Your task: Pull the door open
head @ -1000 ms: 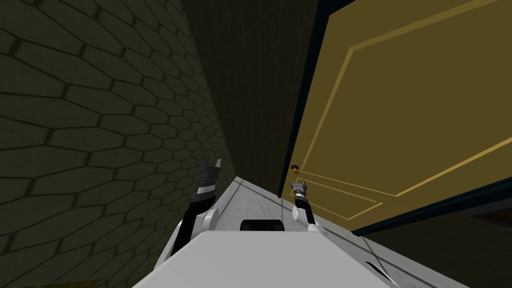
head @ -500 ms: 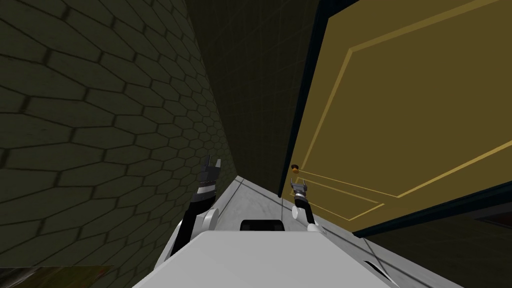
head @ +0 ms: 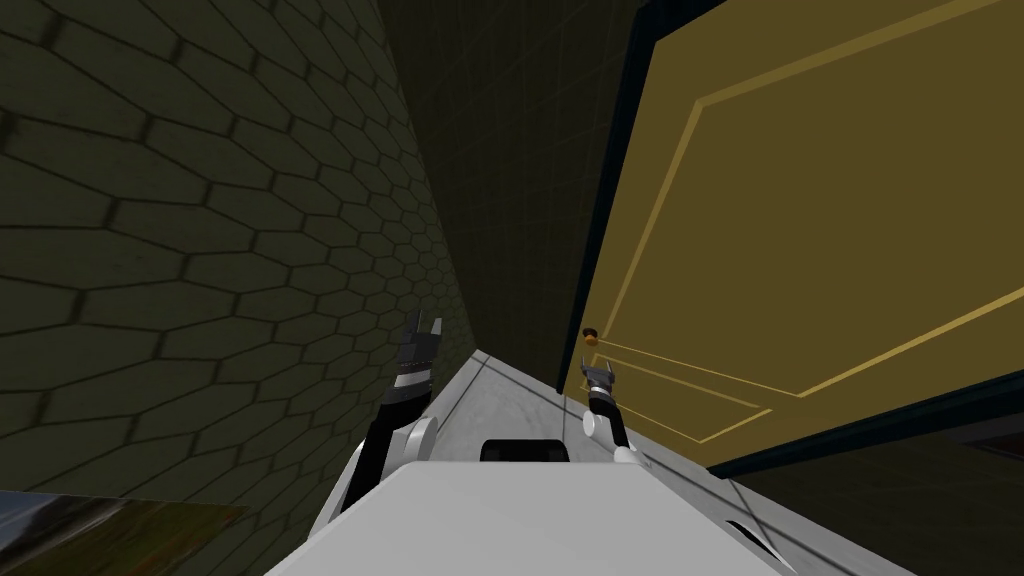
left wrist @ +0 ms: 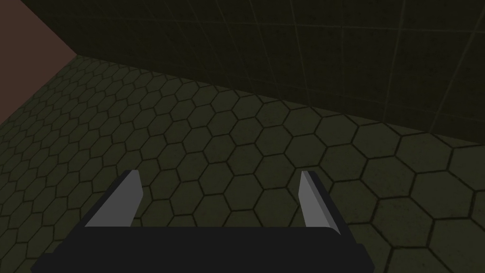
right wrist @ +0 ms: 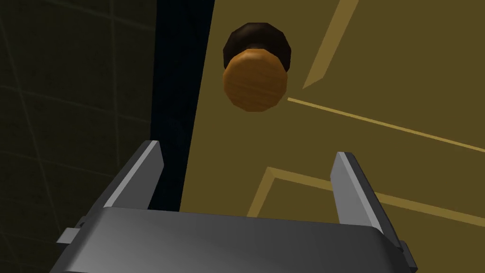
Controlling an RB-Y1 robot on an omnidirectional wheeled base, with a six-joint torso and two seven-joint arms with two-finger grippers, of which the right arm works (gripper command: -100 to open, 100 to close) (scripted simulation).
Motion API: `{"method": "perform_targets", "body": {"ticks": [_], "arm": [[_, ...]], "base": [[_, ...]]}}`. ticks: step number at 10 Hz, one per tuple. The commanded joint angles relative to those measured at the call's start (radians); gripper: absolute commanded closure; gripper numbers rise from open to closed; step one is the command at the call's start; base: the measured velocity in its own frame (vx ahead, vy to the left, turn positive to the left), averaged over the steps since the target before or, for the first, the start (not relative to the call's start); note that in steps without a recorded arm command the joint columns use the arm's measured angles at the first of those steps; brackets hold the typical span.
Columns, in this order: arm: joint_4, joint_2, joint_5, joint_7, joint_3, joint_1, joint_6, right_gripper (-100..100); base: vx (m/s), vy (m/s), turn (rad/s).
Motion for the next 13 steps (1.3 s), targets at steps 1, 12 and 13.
{"method": "perform_targets", "body": {"ticks": [1, 12, 13], "arm": [[-0.002, 0.001, -0.017, -0.046, 0.005, 0.000, 0.001, -100], [0.003, -0.051, -0.070, -0.230, 0.018, 0.024, 0.001, -100], [0.006, -0.063, -0.071, -0.242, 0.018, 0.030, 0.000, -100]], "base": [[-0.028, -0.009, 0.054], [0.028, -0.008, 0.036], [0.146, -0.011, 0.056]]}}
